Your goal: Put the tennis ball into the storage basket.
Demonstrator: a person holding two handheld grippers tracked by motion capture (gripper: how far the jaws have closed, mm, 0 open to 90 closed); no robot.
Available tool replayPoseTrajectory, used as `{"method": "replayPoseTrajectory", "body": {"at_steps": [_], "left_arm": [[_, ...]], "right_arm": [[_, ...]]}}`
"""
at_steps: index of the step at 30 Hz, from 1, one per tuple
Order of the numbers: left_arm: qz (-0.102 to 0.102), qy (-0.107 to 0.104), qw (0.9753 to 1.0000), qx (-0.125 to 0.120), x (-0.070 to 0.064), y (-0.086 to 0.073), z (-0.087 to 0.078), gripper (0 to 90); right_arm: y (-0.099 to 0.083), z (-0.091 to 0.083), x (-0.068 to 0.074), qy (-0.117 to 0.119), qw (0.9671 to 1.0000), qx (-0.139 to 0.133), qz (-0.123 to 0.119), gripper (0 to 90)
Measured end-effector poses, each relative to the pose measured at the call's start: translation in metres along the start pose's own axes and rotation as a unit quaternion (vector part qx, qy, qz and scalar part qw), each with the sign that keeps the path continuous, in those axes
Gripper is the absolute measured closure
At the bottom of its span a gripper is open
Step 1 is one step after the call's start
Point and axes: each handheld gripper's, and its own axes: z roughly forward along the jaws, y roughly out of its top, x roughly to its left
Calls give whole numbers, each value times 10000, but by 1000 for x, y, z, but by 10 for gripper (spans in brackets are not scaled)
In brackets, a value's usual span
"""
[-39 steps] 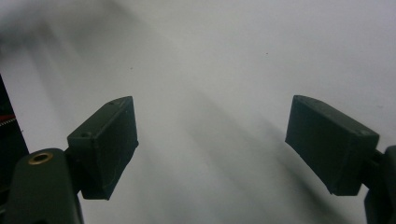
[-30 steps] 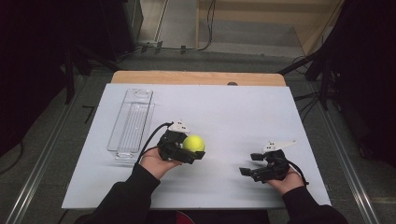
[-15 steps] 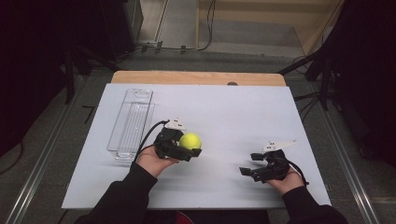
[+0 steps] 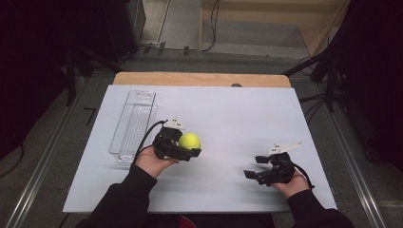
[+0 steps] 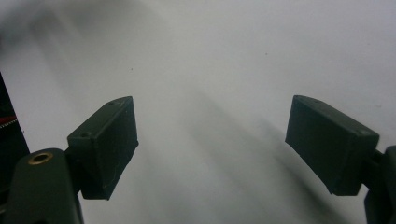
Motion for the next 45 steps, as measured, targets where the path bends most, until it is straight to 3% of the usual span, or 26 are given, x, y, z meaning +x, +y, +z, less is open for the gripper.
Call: {"method": "replayPoseTrajectory", "body": {"at_steps": [45], "left_arm": [[-496, 340, 9981, -151, 42, -1, -43, 261]], "right_arm": [[1, 0, 1, 15, 10000, -50, 3, 149]]}}
